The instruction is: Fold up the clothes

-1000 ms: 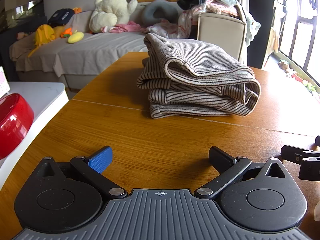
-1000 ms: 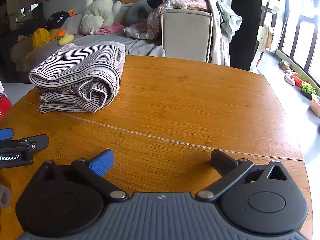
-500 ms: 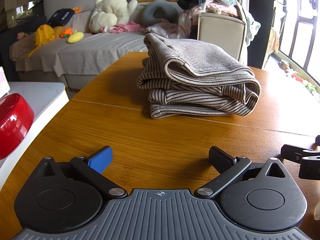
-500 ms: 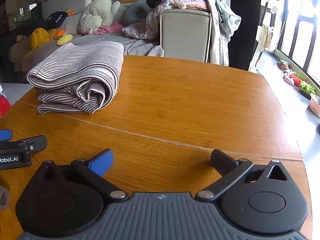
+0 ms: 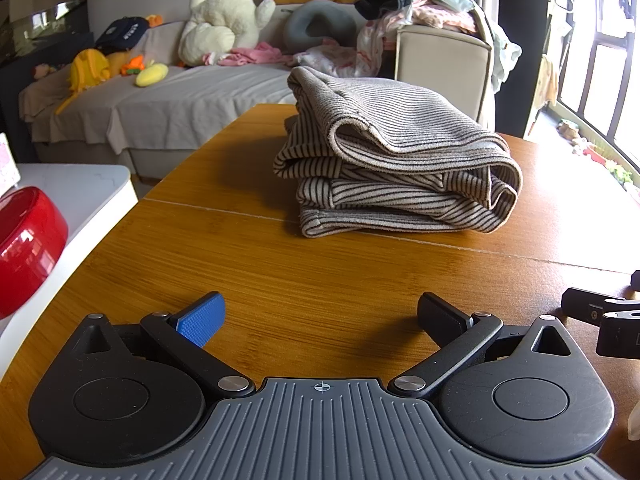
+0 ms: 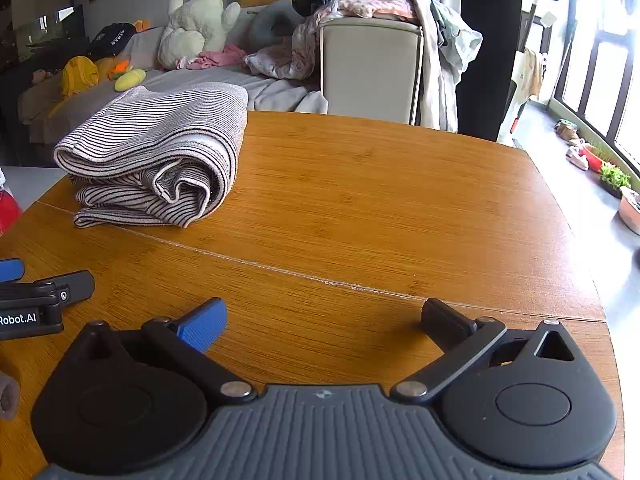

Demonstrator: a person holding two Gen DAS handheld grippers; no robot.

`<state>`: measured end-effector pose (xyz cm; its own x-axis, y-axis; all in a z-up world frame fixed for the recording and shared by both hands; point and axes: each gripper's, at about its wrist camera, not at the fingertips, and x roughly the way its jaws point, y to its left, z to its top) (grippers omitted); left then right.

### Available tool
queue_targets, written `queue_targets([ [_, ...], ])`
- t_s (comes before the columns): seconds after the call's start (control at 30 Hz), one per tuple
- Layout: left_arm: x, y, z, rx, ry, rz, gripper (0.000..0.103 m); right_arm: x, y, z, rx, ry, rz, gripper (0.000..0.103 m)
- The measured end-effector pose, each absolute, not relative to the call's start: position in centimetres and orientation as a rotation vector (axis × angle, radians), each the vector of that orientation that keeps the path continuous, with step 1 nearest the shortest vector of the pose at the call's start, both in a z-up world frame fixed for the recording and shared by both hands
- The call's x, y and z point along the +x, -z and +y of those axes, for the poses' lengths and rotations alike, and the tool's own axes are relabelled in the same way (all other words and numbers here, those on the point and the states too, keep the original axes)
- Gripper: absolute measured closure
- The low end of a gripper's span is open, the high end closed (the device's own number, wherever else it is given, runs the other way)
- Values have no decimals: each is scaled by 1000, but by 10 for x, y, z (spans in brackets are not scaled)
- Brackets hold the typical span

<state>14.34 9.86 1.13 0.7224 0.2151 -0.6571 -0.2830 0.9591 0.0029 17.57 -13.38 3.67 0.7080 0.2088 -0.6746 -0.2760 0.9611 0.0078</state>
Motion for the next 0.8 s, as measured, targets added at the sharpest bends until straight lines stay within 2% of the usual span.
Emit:
queue_targets([
  [0.8,143,-12,99,-100,-275,712,0,185,-36,-131,-103,-286,738,0],
])
